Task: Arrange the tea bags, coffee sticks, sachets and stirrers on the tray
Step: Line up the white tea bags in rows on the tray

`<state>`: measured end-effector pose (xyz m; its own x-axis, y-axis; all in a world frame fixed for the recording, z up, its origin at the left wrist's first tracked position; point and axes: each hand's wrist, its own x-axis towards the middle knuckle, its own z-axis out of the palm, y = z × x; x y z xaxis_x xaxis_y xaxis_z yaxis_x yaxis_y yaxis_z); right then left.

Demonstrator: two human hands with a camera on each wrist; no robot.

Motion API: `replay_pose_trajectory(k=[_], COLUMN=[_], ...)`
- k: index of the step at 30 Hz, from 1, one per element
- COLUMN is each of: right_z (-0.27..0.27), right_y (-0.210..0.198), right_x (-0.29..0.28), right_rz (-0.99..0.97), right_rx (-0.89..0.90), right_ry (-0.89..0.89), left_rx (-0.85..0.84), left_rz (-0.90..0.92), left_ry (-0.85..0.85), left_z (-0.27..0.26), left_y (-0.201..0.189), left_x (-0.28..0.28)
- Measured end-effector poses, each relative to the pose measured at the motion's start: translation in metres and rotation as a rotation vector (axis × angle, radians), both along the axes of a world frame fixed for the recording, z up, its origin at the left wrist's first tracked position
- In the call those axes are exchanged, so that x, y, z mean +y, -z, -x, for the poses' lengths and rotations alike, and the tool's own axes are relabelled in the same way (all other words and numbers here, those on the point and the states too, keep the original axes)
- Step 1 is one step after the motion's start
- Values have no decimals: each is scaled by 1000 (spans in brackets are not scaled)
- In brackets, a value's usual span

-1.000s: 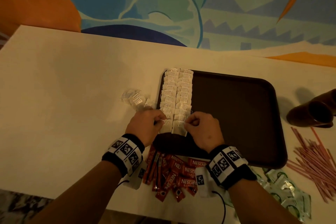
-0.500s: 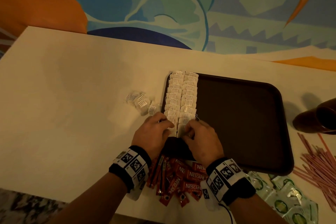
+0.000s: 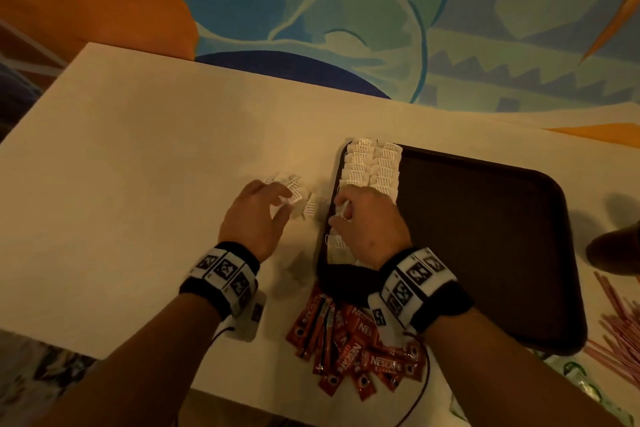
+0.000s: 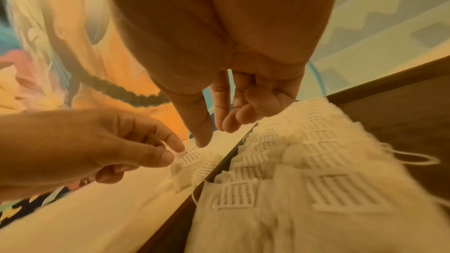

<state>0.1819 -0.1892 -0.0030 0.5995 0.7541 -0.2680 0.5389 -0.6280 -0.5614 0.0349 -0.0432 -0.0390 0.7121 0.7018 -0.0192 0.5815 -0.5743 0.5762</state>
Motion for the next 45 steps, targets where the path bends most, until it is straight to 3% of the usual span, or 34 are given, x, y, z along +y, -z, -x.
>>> replay_pose_trajectory(k=[6,12,23,27,31,35,39,45], right_z=[3,6,6,4,-7,-10,3,12], right_y=[11,21,14,-3,-13,-8,8,24], right_x=[47,53,30,-6,-64,-107,-120,-112], right_rz=[183,225,-164,-264,-224,-90,-32,-9], right_rx=[-199,-218,93,175,237,242,332,257], right_ry=[-184,-192,-105,29,153,212,187,260], left_rx=[141,130,156,104,-9,3,68,107], left_rz=[7,48,99,99,83,229,442,373], left_ry=[24,-29,-50,-7,133,312,396,309], left_z=[-13,-17,-17,-10,13,26,13,-14], left_y=[2,8,7,-3,-30,-55,-44,-11], left_x=[1,-5,-4,-8,-19,-44,-64,-74])
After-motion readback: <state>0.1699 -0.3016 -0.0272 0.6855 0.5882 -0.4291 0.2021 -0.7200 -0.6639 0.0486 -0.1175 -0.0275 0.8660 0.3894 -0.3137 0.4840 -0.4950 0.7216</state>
